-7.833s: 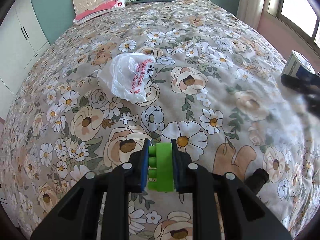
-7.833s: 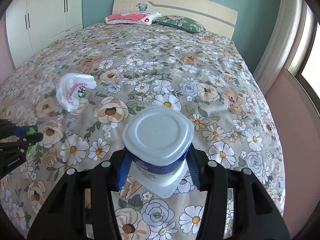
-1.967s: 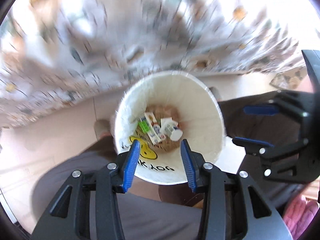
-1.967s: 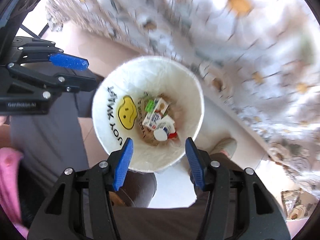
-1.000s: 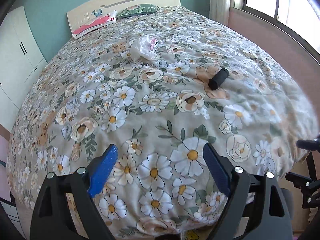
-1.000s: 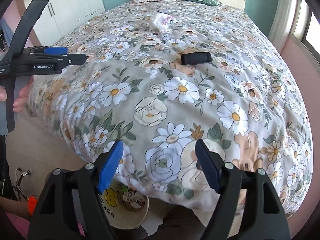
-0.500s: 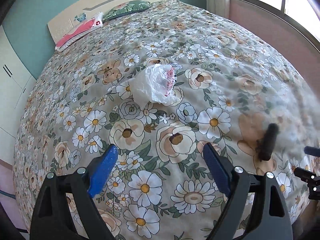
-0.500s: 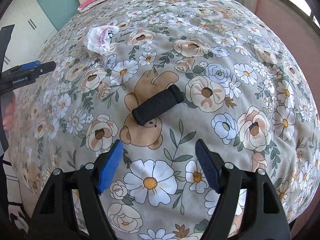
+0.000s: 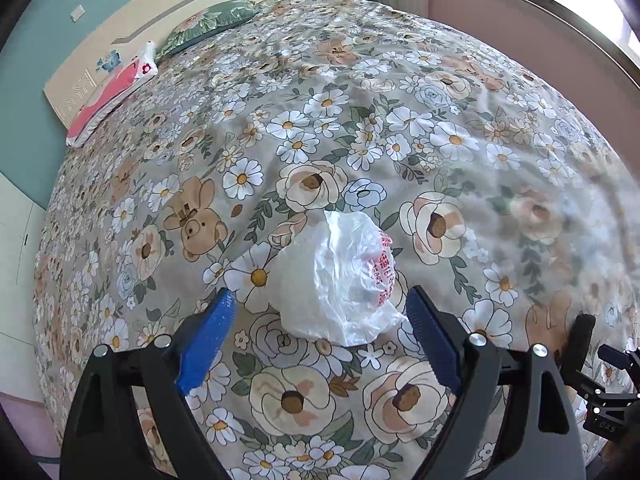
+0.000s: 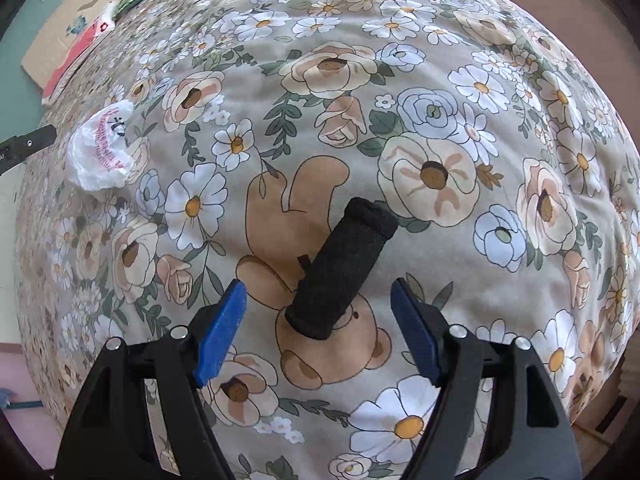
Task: Collect trash
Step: 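Grasp the white plastic bag with the left tool while the right tool grasps the black tube, then carry the plastic bag and black tube over the white bin with both tools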
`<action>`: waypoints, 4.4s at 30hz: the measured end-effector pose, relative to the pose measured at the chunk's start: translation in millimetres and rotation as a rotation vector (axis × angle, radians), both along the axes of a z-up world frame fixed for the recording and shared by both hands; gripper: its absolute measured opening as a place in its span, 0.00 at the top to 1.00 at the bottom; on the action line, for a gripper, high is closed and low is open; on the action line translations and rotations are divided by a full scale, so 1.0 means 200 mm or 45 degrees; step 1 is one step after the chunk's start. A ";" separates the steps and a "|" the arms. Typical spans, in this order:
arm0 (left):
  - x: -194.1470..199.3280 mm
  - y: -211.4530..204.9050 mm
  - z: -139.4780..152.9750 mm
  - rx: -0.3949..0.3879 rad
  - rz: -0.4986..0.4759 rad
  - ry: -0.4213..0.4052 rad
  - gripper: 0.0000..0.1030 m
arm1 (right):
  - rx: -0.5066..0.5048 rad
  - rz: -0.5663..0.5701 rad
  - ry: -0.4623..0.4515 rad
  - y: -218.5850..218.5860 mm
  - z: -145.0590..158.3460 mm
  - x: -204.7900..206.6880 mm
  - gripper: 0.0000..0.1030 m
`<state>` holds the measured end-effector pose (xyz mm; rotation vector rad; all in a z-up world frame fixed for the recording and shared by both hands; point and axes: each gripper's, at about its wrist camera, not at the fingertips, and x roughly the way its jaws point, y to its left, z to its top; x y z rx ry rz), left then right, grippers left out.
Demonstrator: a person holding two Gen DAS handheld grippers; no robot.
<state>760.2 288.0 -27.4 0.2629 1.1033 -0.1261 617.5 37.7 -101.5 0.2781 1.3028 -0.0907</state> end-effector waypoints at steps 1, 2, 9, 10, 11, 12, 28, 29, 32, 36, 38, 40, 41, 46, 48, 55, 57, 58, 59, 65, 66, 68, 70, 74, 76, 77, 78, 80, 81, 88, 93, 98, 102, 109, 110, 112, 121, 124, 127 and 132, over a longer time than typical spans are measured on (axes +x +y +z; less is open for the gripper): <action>0.04 0.00 -0.04 -0.009 -0.016 0.020 0.14 | -0.019 -0.020 -0.010 0.02 -0.02 0.02 0.28; 0.07 -0.01 -0.09 -0.010 -0.039 0.037 0.14 | -0.048 -0.037 -0.007 0.03 -0.04 0.04 0.28; 0.21 -0.06 -0.40 0.031 -0.048 0.113 0.14 | -0.109 -0.136 0.005 0.03 -0.21 0.12 0.28; 0.23 -0.07 -0.43 0.041 -0.039 0.118 0.14 | -0.108 -0.139 -0.013 0.03 -0.22 0.12 0.28; 0.24 -0.08 -0.45 0.055 -0.026 0.123 0.14 | -0.105 -0.145 -0.029 0.03 -0.22 0.11 0.28; 0.25 -0.09 -0.47 0.053 -0.013 0.126 0.14 | -0.103 -0.148 -0.046 0.03 -0.23 0.10 0.28; 0.20 -0.08 -0.43 -0.044 0.267 0.057 0.73 | -0.108 0.195 -0.181 -0.04 -0.14 0.04 0.65; 0.18 -0.08 -0.42 -0.048 0.274 0.050 0.73 | -0.113 0.218 -0.198 -0.06 -0.12 0.04 0.65; 0.14 -0.09 -0.35 -0.045 0.295 0.006 0.73 | -0.088 0.300 -0.233 -0.10 -0.07 0.05 0.65; 0.05 -0.13 -0.25 -0.032 0.280 -0.077 0.74 | -0.118 0.477 -0.311 -0.14 0.00 0.06 0.65; -0.01 -0.16 -0.21 -0.022 0.261 -0.114 0.74 | -0.114 0.571 -0.335 -0.16 0.02 0.06 0.65; -0.09 -0.20 -0.18 -0.022 0.248 -0.150 0.74 | -0.119 0.652 -0.364 -0.18 0.03 0.05 0.65; -0.13 -0.21 -0.16 -0.017 0.240 -0.165 0.74 | -0.120 0.696 -0.376 -0.19 0.04 0.04 0.65; -0.40 -0.27 -0.14 0.023 0.194 -0.213 0.74 | -0.132 0.892 -0.427 -0.19 0.06 -0.06 0.65; -0.52 -0.29 -0.15 0.029 0.188 -0.202 0.74 | -0.135 0.957 -0.450 -0.19 0.07 -0.12 0.65; -1.01 -0.37 -0.09 0.022 0.150 -0.177 0.74 | -0.164 1.148 -0.491 -0.15 0.17 -0.43 0.65; -1.17 -0.41 -0.04 0.024 0.150 -0.167 0.74 | -0.164 1.190 -0.500 -0.15 0.22 -0.55 0.65; -1.26 -0.42 -0.01 0.017 0.155 -0.166 0.74 | -0.158 1.214 -0.505 -0.15 0.25 -0.61 0.65; -1.35 -0.43 0.03 0.013 0.156 -0.161 0.74 | -0.149 1.232 -0.505 -0.16 0.29 -0.68 0.65; -1.87 -0.54 0.22 -0.025 0.159 -0.188 0.74 | -0.130 1.316 -0.541 -0.19 0.55 -1.10 0.65; -1.95 -0.56 0.25 -0.025 0.157 -0.194 0.74 | -0.145 1.328 -0.557 -0.19 0.59 -1.17 0.65; -2.09 -0.60 0.31 -0.029 0.156 -0.213 0.74 | -0.156 1.368 -0.576 -0.20 0.68 -1.31 0.65; -2.22 -0.64 0.36 -0.027 0.151 -0.237 0.74 | -0.173 1.409 -0.607 -0.21 0.75 -1.44 0.65; -2.45 -0.70 0.40 -0.034 0.155 -0.256 0.74 | -0.204 1.480 -0.639 -0.22 0.86 -1.66 0.65; -2.55 -0.73 0.39 -0.036 0.157 -0.254 0.74 | -0.219 1.514 -0.654 -0.23 0.89 -1.76 0.65; -2.59 -0.74 0.38 -0.034 0.154 -0.255 0.74 | -0.223 1.533 -0.662 -0.24 0.90 -1.80 0.65; -2.64 -0.75 0.37 -0.038 0.152 -0.251 0.74 | -0.229 1.550 -0.667 -0.25 0.90 -1.85 0.65; -2.71 -0.78 0.34 -0.053 0.150 -0.239 0.74 | -0.241 1.582 -0.675 -0.27 0.90 -1.93 0.65; -2.74 -0.79 0.33 -0.053 0.150 -0.239 0.74 | -0.246 1.596 -0.679 -0.28 0.90 -1.96 0.65; -2.92 -0.91 0.19 -0.065 0.134 -0.210 0.74 | -0.242 1.657 -0.655 -0.36 0.78 -2.15 0.65; -2.98 -0.96 0.05 -0.087 0.131 -0.166 0.74 | -0.224 1.665 -0.616 -0.40 0.65 -2.20 0.65; -3.01 -0.98 -0.11 -0.111 0.151 -0.120 0.74 | -0.200 1.654 -0.563 -0.45 0.50 -2.23 0.65; -3.03 -0.99 -0.24 -0.143 0.166 -0.063 0.74 | -0.160 1.642 -0.510 -0.47 0.37 -2.25 0.65; -3.06 -1.01 -0.46 -0.119 0.169 0.023 0.74 | -0.120 1.649 -0.410 -0.49 0.13 -2.28 0.65; -3.06 -1.01 -0.49 -0.126 0.174 0.035 0.74 | -0.116 1.649 -0.394 -0.49 0.09 -2.29 0.65; -3.07 -1.01 -0.54 -0.153 0.184 0.060 0.74 | -0.100 1.642 -0.367 -0.49 0.02 -2.30 0.65; -3.08 -1.00 -0.82 -0.181 0.199 0.158 0.74 | -0.043 1.630 -0.229 -0.45 -0.32 -2.37 0.65; -3.08 -0.99 -0.90 -0.179 0.200 0.186 0.74 | -0.041 1.629 -0.194 -0.43 -0.42 -2.38 0.65; -3.08 -0.99 -0.99 -0.178 0.201 0.215 0.74 | -0.030 1.619 -0.160 -0.42 -0.52 -2.38 0.65; -3.06 -0.99 -1.13 -0.206 0.202 0.291 0.74 | -0.005 1.595 -0.086 -0.39 -0.69 -2.37 0.65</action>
